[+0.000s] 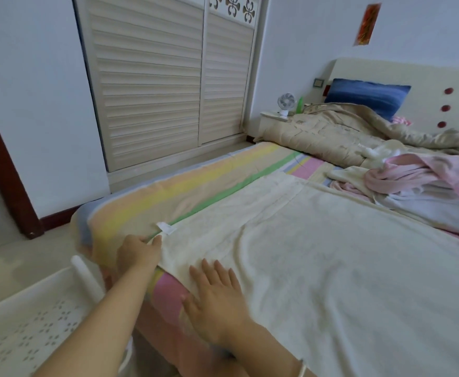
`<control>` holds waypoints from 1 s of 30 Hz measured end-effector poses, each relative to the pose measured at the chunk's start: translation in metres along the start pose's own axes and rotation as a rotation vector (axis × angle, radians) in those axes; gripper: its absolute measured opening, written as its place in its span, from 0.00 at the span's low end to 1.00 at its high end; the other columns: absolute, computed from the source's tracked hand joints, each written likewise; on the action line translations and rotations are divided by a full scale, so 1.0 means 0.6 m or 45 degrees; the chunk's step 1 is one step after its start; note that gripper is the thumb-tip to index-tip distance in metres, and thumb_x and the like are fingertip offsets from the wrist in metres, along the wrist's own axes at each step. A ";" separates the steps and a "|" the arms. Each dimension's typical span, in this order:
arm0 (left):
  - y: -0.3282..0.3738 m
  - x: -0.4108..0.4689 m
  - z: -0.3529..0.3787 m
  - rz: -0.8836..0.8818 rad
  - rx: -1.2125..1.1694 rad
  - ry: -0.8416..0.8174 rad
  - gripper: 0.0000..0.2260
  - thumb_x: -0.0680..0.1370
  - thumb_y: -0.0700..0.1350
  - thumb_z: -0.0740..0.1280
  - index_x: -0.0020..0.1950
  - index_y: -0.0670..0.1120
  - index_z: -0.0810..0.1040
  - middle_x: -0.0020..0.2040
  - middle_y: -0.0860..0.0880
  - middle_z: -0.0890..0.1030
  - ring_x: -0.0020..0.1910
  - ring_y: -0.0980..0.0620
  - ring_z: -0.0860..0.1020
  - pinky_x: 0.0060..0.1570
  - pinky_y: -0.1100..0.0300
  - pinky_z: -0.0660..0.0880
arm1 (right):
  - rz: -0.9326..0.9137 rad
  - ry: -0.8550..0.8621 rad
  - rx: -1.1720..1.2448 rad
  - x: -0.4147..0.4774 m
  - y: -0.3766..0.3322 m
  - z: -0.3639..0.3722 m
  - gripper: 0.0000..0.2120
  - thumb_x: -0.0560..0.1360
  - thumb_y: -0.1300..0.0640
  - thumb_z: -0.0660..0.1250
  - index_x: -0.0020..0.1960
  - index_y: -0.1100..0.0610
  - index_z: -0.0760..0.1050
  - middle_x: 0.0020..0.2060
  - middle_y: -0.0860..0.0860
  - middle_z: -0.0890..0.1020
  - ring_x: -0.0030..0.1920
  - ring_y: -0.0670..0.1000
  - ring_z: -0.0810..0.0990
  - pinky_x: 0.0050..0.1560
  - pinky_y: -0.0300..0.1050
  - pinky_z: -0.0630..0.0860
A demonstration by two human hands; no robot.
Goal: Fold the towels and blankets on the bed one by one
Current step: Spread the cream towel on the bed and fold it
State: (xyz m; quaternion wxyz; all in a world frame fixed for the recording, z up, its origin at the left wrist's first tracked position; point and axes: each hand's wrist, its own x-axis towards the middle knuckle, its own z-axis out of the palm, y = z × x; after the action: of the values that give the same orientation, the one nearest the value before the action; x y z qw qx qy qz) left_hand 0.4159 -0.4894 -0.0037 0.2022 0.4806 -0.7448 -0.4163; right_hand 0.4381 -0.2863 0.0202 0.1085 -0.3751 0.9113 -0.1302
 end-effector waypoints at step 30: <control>0.276 -1.051 0.314 1.755 -0.017 -1.451 0.13 0.78 0.54 0.64 0.38 0.49 0.77 0.33 0.51 0.74 0.34 0.51 0.72 0.34 0.61 0.66 | 1.249 0.883 1.470 -0.812 0.605 -0.265 0.12 0.79 0.55 0.65 0.52 0.65 0.77 0.39 0.56 0.83 0.40 0.52 0.82 0.36 0.41 0.78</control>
State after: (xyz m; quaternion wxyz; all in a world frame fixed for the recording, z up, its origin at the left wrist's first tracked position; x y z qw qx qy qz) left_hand 0.4808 0.1804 0.0861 0.0094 -0.3547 -0.8532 -0.3823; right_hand 0.4917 0.3337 0.1032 0.0413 0.2404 0.7429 -0.6234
